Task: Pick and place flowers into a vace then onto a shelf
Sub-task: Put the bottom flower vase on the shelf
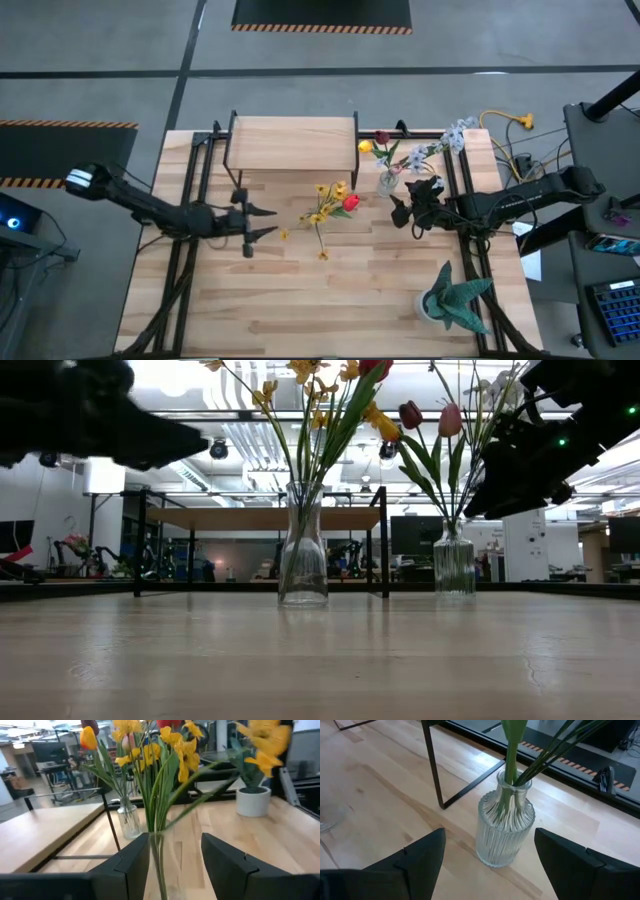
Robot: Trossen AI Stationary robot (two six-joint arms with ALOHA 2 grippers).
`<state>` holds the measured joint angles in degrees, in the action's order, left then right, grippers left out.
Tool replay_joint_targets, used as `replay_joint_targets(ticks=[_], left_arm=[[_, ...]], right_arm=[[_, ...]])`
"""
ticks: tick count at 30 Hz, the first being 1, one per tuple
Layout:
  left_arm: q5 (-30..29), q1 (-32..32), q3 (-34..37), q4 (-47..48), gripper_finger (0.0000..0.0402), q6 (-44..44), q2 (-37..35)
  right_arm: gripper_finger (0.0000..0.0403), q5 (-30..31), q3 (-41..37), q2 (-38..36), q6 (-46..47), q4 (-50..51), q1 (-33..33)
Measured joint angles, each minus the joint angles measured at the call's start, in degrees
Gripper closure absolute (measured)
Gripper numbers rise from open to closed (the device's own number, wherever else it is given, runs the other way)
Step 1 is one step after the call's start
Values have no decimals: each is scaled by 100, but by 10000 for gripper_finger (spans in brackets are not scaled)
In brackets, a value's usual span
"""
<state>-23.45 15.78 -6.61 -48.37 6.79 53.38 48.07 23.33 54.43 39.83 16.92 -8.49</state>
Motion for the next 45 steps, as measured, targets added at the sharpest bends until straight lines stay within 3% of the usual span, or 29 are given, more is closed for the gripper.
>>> replay_joint_targets(ticks=[6,8,12,15,23,29,36,45], left_arm=[[-80,-49,-894,79,239,541,1209],[-378,-47,-1183,423,238,613,1416],[-1350,-130,-1588,1401,216,53,1704],[-1360,-314,-1679,1675,180,-224,1896],[284,-970,-1694,1109,94,-304,2332],[424,-1289,-1705,323,85,-286,2961],[1302,-1442,-2239,315,85,-174,3497],[1364,-1482,-2942,651,86,288,4262]], right_arm=[[106,7,0,-2,-22,1,-1],[106,4,0,-2,-77,10,0],[106,3,0,-17,-89,13,-2],[106,2,0,-62,-105,17,-2],[106,-7,0,-173,-125,19,-1],[106,-10,0,-181,-125,14,-2],[106,-20,0,-184,-151,21,0],[106,-55,0,-184,-151,32,-13]])
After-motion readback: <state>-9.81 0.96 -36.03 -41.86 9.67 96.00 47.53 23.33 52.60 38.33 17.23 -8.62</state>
